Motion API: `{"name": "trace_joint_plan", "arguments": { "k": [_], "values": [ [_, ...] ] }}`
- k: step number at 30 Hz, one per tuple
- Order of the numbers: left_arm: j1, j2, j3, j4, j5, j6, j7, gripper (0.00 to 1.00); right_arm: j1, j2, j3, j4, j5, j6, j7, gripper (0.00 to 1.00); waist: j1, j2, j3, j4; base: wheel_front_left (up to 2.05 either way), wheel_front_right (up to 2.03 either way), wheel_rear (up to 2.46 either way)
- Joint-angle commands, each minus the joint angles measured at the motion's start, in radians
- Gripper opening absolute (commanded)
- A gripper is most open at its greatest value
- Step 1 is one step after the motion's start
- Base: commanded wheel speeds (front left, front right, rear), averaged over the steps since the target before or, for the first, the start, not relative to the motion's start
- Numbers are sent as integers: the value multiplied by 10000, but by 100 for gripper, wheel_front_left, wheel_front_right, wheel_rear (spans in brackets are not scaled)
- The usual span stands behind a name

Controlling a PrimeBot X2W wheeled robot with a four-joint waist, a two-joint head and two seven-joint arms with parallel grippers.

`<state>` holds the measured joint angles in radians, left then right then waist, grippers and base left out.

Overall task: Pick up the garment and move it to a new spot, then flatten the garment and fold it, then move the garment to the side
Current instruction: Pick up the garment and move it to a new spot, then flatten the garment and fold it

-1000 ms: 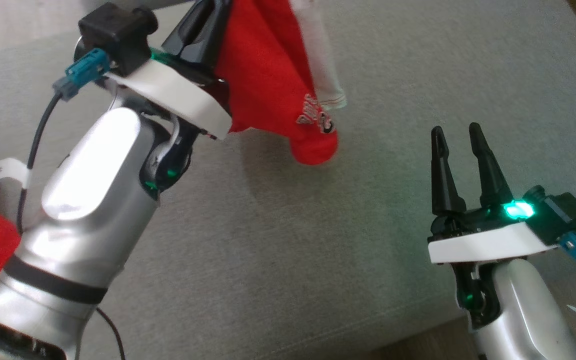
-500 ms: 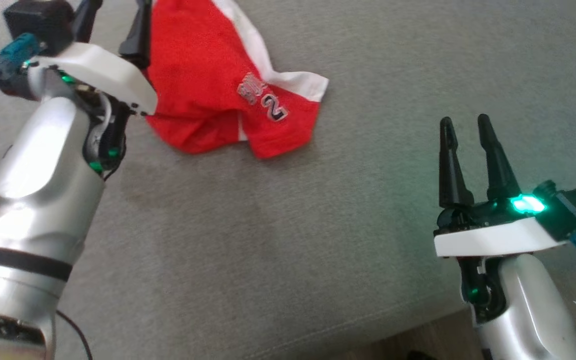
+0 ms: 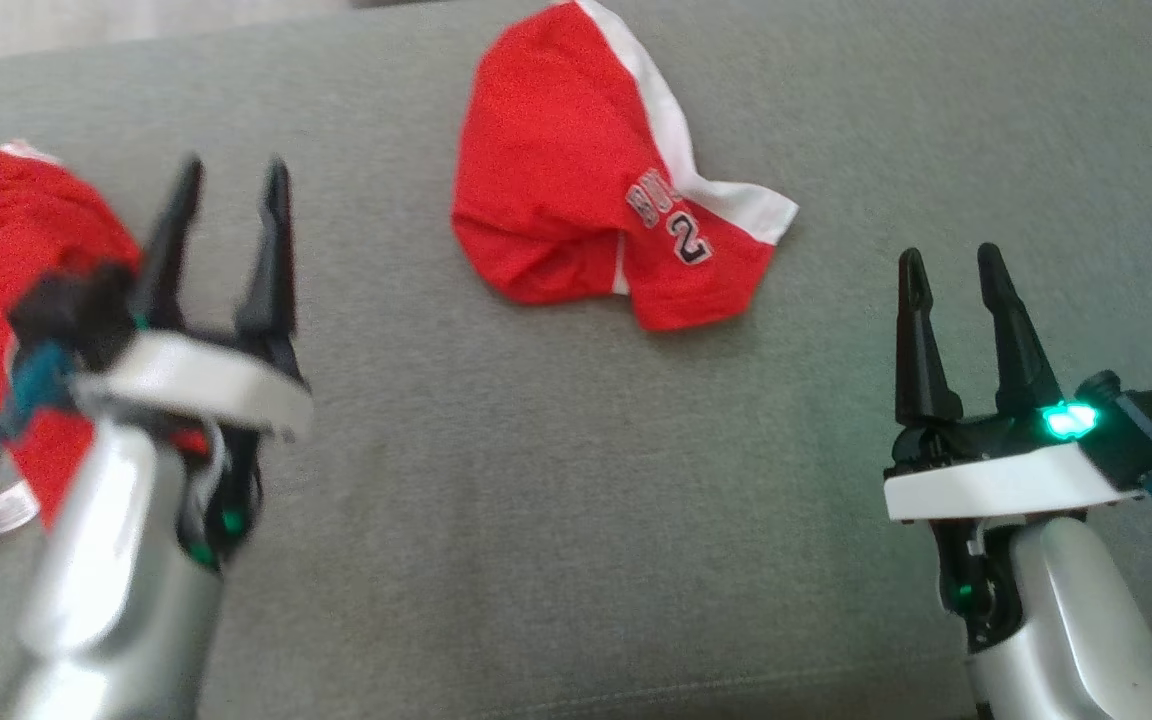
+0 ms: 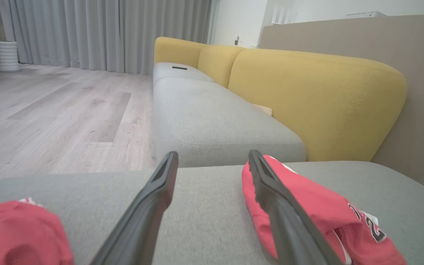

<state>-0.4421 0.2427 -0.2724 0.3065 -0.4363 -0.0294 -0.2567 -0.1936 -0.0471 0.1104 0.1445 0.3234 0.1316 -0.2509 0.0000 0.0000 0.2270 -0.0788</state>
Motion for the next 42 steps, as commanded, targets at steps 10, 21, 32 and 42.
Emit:
{"name": "trace_joint_plan", "arguments": {
  "k": [10,21,32,42],
  "values": [
    [2471,-1446,1802,-1758,1201,-536,-50,100,405,-31,-91,-146,-247,-9,-109,100,0,0,-856,902,0,0,0],
    [2925,-1895,1976,-1790,1856,-898,-51,100,356,-31,-109,5,-505,-9,-109,100,0,0,-753,1309,0,0,0],
    [2491,-1921,1715,-1725,1746,-989,-51,100,-731,-31,-423,1712,-1060,-9,-109,100,0,0,63,1983,0,0,0],
    [2288,-1923,1341,-1614,1470,-1004,-51,100,-2148,-31,-19,4319,-781,-9,-109,100,0,0,395,2627,0,0,0]
  ]
}}
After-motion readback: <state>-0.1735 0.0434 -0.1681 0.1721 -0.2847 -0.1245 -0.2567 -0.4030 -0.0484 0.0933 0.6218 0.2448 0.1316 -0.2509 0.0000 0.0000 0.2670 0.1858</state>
